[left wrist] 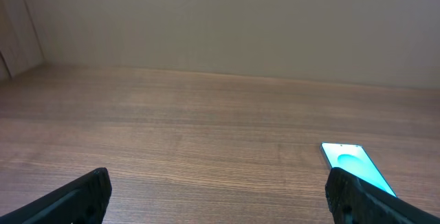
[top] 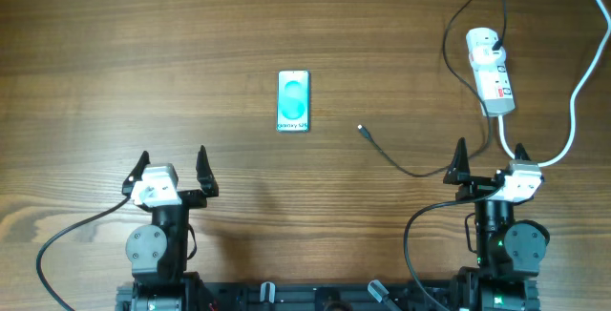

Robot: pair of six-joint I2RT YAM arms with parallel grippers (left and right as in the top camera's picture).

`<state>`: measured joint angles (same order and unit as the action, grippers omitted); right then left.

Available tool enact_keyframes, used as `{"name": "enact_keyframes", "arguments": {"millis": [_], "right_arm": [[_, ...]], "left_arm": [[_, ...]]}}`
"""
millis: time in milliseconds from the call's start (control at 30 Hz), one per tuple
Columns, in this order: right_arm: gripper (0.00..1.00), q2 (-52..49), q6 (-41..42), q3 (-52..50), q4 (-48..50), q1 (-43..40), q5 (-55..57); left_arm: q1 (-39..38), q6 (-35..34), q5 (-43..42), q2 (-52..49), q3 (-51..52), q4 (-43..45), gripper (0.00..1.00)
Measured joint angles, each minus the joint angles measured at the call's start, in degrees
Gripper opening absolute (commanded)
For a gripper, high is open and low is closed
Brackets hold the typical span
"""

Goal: Plug charger to phone and switch on socket

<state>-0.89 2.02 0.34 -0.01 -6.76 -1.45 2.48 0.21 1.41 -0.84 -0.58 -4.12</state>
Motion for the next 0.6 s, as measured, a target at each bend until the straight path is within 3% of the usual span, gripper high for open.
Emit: {"name": "enact_keyframes", "arguments": {"millis": [600], "right_arm": [[1.00,-0.55,0.02,0.00,0.00,0.00,0.00]], "left_arm": [[0.00,0.00,-0.02,0.00,0.00,0.00,1.00]]}}
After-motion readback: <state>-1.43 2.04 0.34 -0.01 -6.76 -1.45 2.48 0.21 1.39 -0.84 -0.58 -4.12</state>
